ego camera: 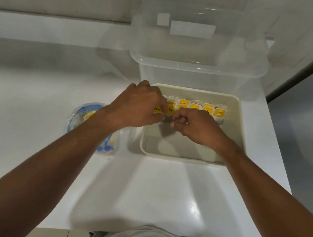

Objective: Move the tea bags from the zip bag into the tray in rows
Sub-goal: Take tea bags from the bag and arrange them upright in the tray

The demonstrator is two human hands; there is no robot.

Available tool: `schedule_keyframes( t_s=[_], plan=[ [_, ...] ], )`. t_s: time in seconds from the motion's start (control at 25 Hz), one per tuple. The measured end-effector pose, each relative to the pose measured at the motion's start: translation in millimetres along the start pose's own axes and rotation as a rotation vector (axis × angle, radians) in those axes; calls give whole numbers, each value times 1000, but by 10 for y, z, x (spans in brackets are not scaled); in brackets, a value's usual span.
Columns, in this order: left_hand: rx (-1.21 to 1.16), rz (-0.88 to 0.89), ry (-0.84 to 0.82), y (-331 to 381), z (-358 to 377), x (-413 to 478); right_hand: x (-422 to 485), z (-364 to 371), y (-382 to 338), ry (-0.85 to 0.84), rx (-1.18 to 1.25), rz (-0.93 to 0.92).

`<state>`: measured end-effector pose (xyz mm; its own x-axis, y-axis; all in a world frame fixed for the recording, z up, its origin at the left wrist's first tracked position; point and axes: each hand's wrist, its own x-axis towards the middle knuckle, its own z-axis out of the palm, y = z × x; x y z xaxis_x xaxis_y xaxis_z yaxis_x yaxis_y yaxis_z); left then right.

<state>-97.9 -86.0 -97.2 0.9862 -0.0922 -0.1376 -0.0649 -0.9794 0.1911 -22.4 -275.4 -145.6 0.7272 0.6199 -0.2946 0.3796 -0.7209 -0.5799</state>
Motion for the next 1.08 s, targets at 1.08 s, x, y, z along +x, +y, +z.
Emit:
schedule_keyframes(
  t_s=[1.08],
  plan=[
    [-211,-233,141,-1328,498,-1448,-209,1242,-1677,142,-165,-109]
  ],
)
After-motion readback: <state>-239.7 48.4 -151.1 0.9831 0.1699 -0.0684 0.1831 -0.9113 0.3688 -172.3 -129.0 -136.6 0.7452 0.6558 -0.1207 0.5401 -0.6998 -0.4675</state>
